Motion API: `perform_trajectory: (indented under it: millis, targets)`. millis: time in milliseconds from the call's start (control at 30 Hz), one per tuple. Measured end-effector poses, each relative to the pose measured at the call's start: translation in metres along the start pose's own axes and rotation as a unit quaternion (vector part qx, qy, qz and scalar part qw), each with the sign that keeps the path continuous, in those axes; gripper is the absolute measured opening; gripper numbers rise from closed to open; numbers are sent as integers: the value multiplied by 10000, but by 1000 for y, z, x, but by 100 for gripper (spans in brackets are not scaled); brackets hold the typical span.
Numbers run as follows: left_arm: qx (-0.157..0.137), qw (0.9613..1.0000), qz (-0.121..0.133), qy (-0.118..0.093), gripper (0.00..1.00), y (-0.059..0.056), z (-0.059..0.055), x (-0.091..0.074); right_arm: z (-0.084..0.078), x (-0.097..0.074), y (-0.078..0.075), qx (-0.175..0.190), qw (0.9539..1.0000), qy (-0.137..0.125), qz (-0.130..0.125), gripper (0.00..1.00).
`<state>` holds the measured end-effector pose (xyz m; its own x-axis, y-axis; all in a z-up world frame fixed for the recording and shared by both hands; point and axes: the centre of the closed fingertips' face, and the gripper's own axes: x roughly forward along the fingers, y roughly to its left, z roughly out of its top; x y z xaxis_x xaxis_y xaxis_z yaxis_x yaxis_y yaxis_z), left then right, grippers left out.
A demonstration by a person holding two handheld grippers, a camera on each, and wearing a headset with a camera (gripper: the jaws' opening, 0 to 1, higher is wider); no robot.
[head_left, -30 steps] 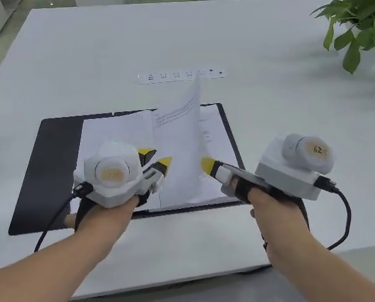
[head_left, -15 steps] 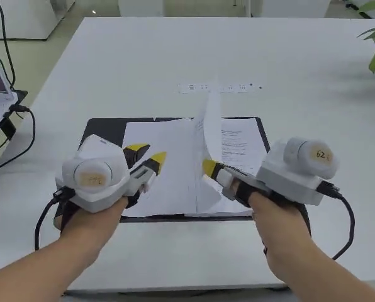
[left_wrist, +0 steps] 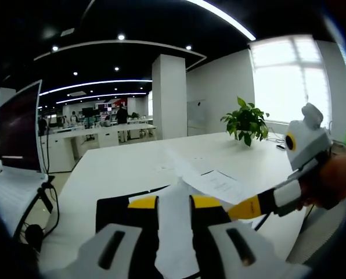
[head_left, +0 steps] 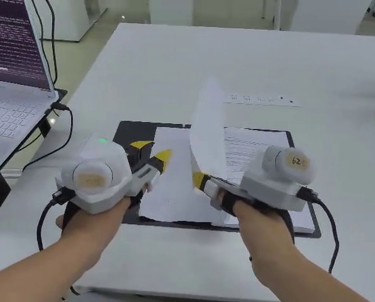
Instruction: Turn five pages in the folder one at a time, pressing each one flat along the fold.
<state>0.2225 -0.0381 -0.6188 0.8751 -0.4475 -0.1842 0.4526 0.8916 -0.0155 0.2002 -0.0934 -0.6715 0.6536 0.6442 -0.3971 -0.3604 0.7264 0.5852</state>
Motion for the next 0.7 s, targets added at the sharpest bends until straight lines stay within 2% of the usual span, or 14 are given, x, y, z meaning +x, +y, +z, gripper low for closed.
perform_trajectory:
  millis: [167, 367, 467, 700]
  targets:
    - [11, 9999, 88, 76, 19, 12, -6, -9, -16, 22, 9, -151, 9996, 240, -40, 0]
    - [-32, 9997, 191, 160, 19, 25, -16, -20, -35, 48, 11, -256, 9981, 541, -168, 0]
    - [-50, 9995, 248, 214, 19, 32, -23, -26, -45, 60, 8, 5, 9974, 645, -311, 0]
    - [-67, 9985, 335, 417, 19, 43, -39, -34, -67, 87, 5, 91, 9952, 844, -481, 0]
